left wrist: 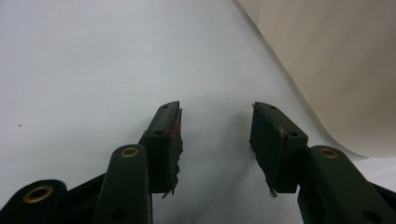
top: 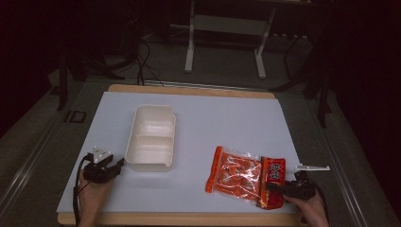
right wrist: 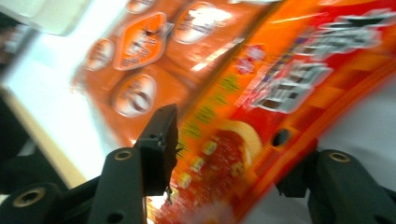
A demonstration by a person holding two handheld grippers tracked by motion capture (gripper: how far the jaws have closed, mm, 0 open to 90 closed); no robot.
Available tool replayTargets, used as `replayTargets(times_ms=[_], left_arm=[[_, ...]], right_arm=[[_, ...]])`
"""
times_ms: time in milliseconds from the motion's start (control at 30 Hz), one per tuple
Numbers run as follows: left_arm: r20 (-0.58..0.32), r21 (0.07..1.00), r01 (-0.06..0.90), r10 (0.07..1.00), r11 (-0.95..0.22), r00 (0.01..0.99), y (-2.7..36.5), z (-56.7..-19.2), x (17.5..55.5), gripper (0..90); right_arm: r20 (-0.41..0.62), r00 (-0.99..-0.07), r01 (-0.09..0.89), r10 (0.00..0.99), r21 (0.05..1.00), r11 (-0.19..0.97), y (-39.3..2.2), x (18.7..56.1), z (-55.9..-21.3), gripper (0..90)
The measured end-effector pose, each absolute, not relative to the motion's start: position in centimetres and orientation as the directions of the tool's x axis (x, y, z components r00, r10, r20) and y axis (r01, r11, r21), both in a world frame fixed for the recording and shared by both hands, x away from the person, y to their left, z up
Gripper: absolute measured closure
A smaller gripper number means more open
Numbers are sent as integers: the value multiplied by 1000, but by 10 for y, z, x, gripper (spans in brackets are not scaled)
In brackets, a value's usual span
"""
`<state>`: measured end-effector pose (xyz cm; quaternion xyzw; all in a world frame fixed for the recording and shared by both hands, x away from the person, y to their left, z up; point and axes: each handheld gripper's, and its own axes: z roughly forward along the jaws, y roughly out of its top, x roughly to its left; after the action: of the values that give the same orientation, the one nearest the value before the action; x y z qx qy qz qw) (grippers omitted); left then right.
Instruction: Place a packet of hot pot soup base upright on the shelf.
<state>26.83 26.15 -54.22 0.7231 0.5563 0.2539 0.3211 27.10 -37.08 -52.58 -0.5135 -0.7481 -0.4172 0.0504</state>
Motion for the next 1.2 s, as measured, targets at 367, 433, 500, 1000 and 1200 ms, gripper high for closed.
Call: replayTargets(times_ms=[367, 433, 500, 1000, 1200], left_arm=[[9, 746, 642, 967, -175, 254, 262, -542, 268, 534], [9, 747, 641, 967, -176, 254, 262, -542, 268, 534], [10, 747, 641, 967, -176, 254, 262, -542, 268, 535], [10, 747, 641, 967, -176, 254, 262, -542, 268, 535], [10, 747, 641, 967, -178, 256, 262, -542, 268, 535]], right_arm=[[421, -478, 813, 771, 544, 207, -354, 281, -518, 890], [401, -490, 804, 774, 551, 224, -351, 281, -512, 897], [393, -497, 797, 774, 559, 228, -350, 281, -508, 898], [395, -592, 703, 703, 680, 209, -332, 295, -439, 900], [362, -655, 650, 663, 717, 250, -304, 305, -409, 900]])
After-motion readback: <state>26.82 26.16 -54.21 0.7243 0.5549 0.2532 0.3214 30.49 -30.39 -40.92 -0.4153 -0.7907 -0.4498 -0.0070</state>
